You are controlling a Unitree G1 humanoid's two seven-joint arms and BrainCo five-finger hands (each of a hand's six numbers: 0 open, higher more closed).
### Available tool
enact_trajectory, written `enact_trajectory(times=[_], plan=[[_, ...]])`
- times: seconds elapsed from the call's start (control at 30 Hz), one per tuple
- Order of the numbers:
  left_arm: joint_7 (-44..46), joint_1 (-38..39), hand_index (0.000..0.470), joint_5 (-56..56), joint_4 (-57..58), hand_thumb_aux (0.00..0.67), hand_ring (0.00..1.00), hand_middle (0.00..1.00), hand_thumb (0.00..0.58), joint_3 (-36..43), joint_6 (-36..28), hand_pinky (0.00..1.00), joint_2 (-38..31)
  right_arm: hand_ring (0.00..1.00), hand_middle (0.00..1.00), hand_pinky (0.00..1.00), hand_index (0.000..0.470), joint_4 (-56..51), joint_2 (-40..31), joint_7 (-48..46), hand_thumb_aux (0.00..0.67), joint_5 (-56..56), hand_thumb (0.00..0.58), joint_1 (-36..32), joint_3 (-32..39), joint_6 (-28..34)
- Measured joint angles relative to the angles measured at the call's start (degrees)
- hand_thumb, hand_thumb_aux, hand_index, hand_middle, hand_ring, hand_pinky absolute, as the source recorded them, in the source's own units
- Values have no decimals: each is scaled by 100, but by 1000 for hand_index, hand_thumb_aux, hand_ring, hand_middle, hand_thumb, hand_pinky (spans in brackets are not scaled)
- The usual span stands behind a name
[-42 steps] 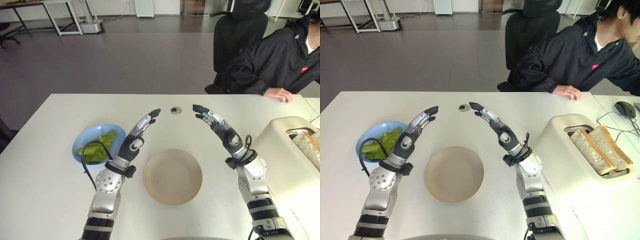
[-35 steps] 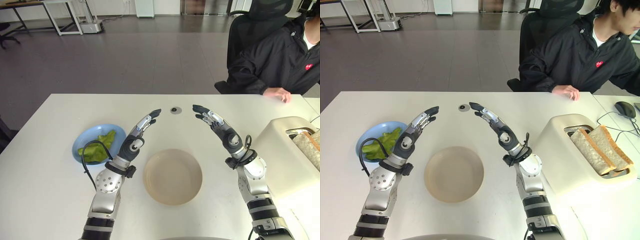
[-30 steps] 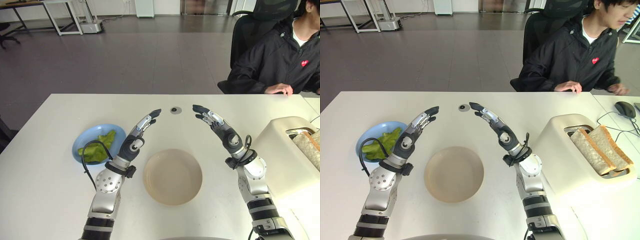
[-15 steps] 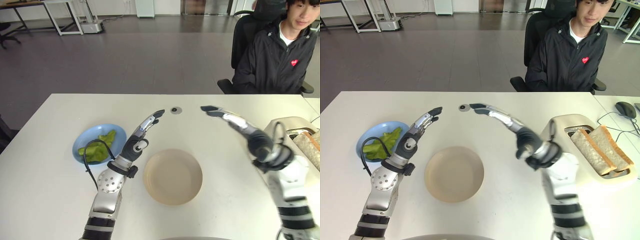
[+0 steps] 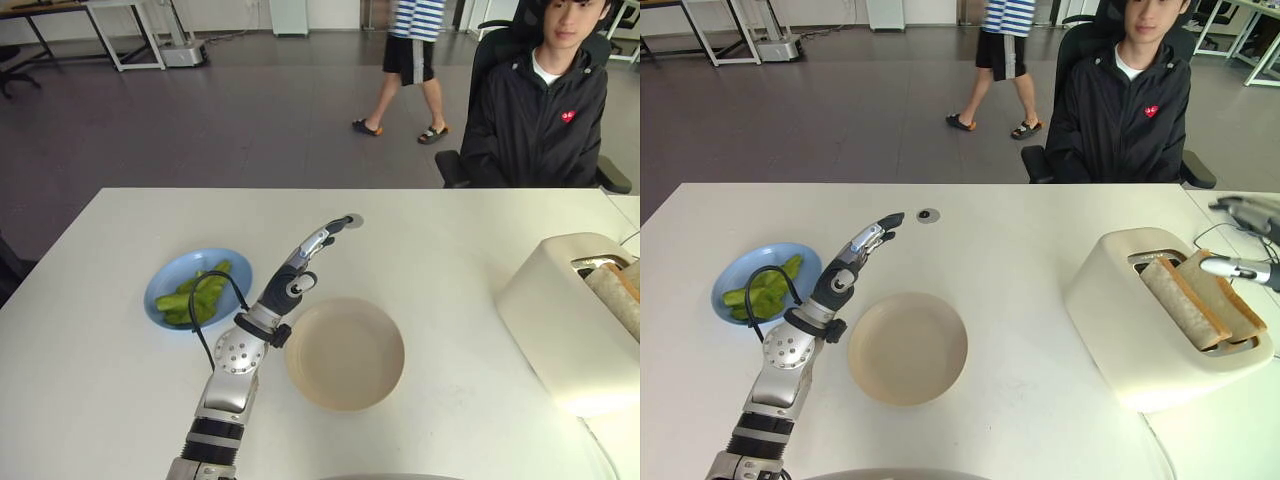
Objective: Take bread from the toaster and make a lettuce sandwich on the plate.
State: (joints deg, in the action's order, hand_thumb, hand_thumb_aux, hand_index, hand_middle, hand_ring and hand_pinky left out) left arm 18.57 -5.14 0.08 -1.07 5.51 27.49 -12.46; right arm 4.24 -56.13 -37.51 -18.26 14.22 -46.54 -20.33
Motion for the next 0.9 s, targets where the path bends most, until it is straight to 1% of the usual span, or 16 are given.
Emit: enact_trajectory(times=[0.27,0.3,0.33,0.4,0.43,0.47,0.53,0.57,0.6,0.63,0.67,0.9], plan=[[-3,64,0,-3,-7,0,0,0,0,-132,47,0,-114,0,0,0,0,-432,-267,114,0,-424,0,287,360,340],[-3,75,0,-3,-7,0,0,0,0,-134,58,0,-116,0,0,0,7,-441,-278,125,11,-428,18,303,395,384],[-2,77,0,-3,-7,0,0,0,0,-135,67,0,-120,0,0,0,65,-442,-287,135,92,-430,148,320,422,413],[-2,77,0,-3,-6,0,0,0,0,-136,77,0,-123,0,0,0,68,-442,-300,151,97,-429,156,353,467,462],[-2,77,0,-3,-6,0,0,0,0,-137,79,0,-123,0,0,0,127,-440,-308,167,181,-427,271,354,476,494],[-2,77,0,-3,-6,0,0,0,0,-138,80,0,-124,0,0,0,234,-440,-318,180,334,-424,434,358,484,528],[-3,78,0,-3,-7,0,0,0,0,-146,82,0,-127,0,0,0,308,-426,-400,219,439,-408,511,352,487,562],[-3,78,0,-3,-7,0,0,0,0,-147,82,0,-128,0,0,0,383,-425,-451,195,547,-416,560,367,545,581],[-3,82,0,-3,-7,0,0,0,0,-148,82,0,-130,0,0,0,435,-426,-450,202,620,-408,577,382,585,598],[-3,83,0,-3,-8,0,0,0,0,-149,82,0,-130,0,0,0,463,-398,-457,208,659,-366,580,380,605,594],[-3,85,0,-3,-8,0,0,0,0,-150,82,0,-133,0,0,0,470,-380,-458,206,670,-315,580,383,621,595],[-5,89,0,-3,-23,0,0,0,0,-153,82,0,-154,0,0,0,470,-246,-459,210,670,-177,580,386,785,529]])
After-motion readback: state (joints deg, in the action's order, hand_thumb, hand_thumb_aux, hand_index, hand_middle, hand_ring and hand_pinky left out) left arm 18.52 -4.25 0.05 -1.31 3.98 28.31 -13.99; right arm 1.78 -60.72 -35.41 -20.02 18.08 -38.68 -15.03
